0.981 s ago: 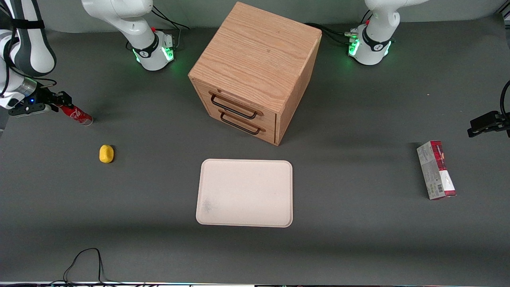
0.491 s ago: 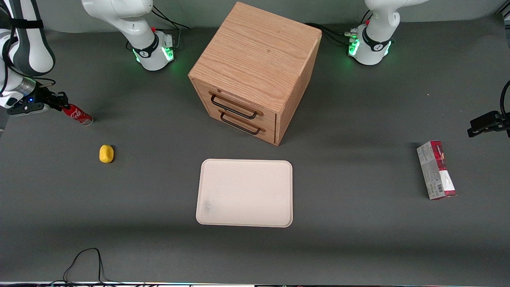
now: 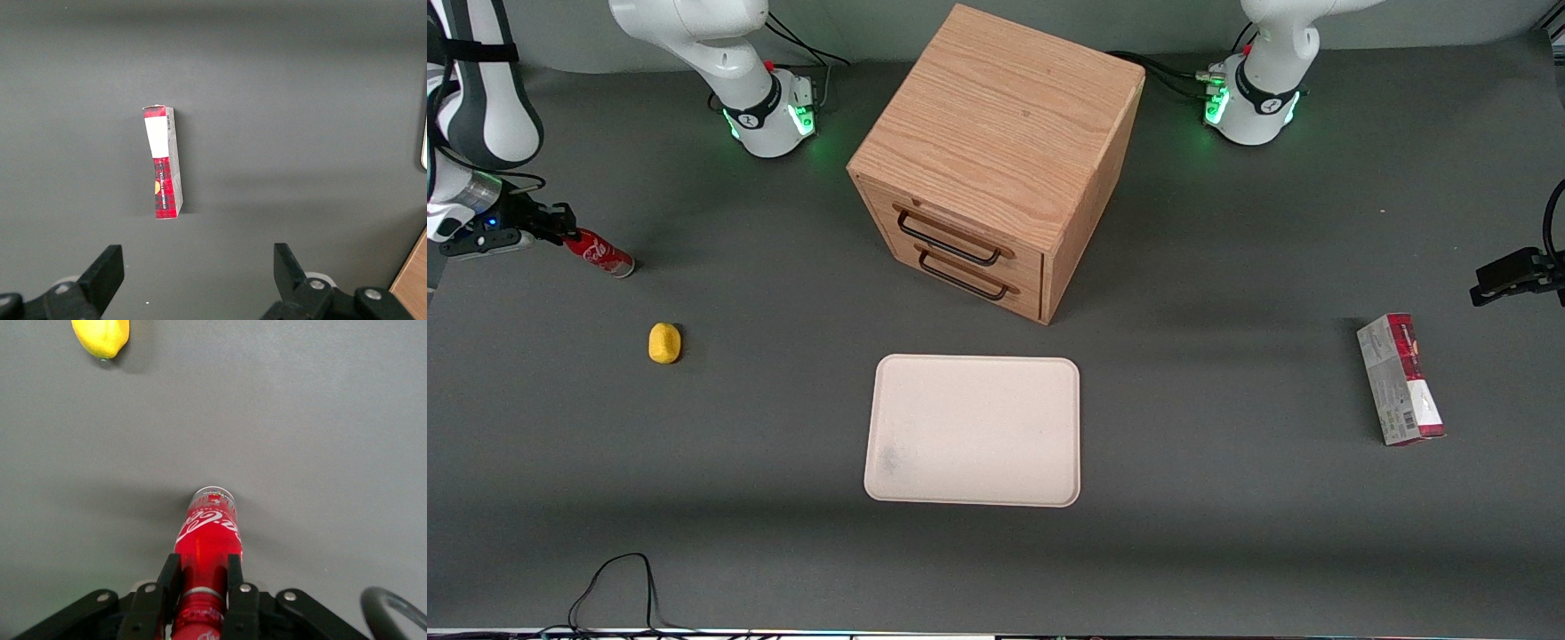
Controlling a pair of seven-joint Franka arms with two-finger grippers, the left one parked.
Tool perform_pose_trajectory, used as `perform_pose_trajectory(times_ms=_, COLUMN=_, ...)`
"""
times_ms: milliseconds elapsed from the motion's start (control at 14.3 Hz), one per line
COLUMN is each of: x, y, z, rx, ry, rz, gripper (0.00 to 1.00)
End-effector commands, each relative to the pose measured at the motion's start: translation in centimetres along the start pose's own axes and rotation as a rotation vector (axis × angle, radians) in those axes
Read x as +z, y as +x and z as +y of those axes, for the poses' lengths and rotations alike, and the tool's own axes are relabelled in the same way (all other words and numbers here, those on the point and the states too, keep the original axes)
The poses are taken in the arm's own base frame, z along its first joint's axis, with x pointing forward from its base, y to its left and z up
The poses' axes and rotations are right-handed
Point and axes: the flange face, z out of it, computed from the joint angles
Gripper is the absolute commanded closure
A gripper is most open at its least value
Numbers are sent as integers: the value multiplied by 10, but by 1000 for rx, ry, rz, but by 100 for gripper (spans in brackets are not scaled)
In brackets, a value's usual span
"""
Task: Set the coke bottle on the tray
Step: 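Close the right gripper around the red bottle, then lift the bottle and carry it toward the white tray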
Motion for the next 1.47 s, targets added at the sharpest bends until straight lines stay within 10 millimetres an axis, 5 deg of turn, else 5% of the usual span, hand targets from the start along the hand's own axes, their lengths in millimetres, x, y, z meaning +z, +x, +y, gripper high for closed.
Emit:
perform_pose_trajectory(times_ms=0, x=-61, y=17, z=5, rx=-20, ry=0, rz=0, gripper=100)
perform_pose_trajectory(times_ms=350, x=-198, y=48, z=0, rx=-36, ry=-10, rz=-3, gripper=100)
perform_pose_trajectory(times_ms=771, x=-346, y=42, z=-25, rx=-59, ry=-58, rz=46, gripper=100)
perform_pose_trajectory(times_ms=1051, x=-376, y=69, z=-63, rx=-128, ry=-71, rz=86, gripper=100)
perform_pose_trajectory(times_ms=1192, x=-385, y=111, z=-91, rx=-160, ry=-64, rz=110, gripper=100)
perform_pose_trajectory(times_ms=1402, x=-398, y=180, z=-159, rx=-228, ry=-58, rz=99, gripper=100)
